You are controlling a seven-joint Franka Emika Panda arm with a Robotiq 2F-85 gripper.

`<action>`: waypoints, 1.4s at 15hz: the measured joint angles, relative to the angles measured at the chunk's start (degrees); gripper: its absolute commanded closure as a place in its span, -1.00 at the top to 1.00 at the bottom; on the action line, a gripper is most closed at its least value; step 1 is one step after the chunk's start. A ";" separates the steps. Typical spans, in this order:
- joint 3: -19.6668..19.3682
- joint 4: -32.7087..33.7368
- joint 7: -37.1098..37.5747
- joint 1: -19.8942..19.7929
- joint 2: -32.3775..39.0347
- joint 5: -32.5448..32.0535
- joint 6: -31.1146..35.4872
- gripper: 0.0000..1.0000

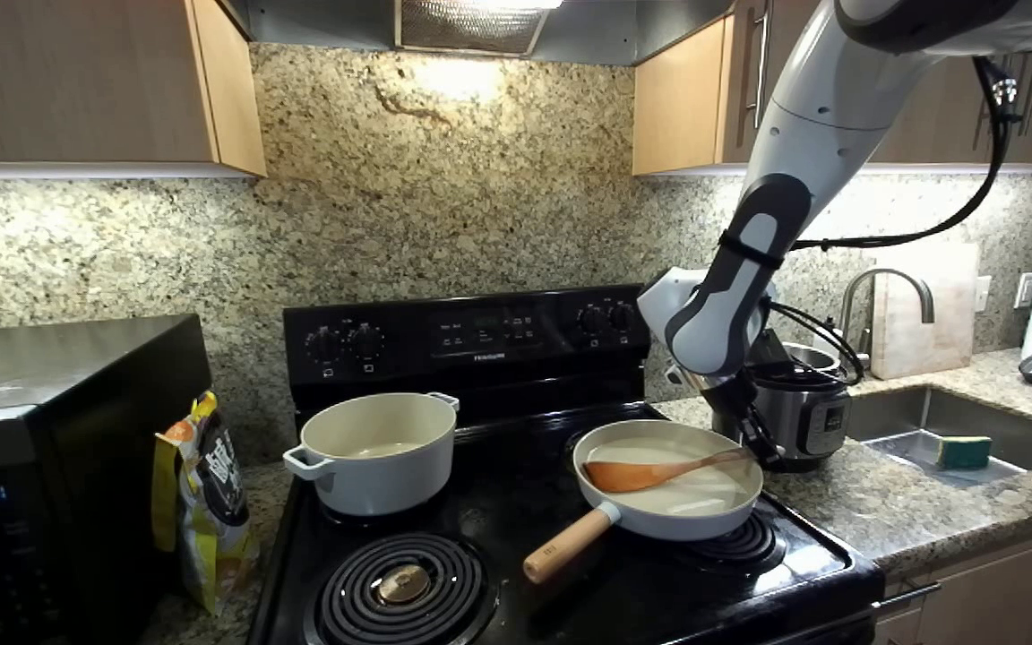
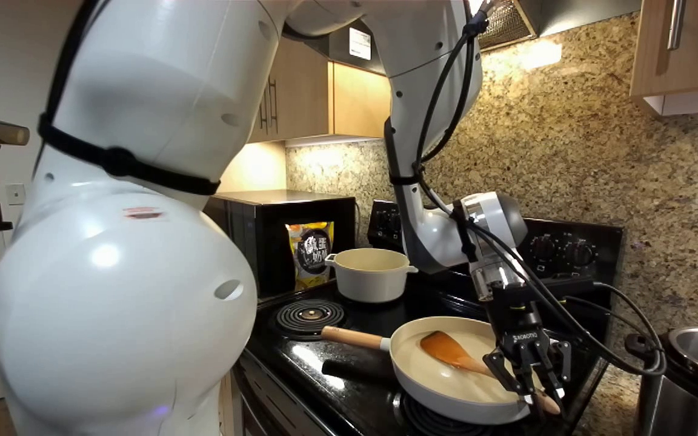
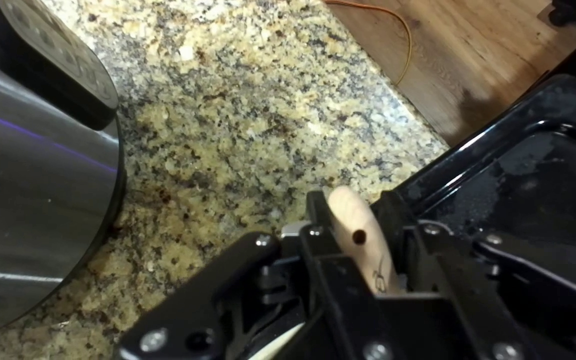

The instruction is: Use the wooden spatula to stir the pan

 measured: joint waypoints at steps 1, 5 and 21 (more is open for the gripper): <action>0.01 0.00 0.00 0.00 0.00 -0.19 -0.02 -0.94; -0.29 -0.03 0.00 -0.08 0.01 -1.58 -0.25 -1.00; -1.11 0.14 0.01 -0.11 -1.55 -3.30 -0.22 -0.97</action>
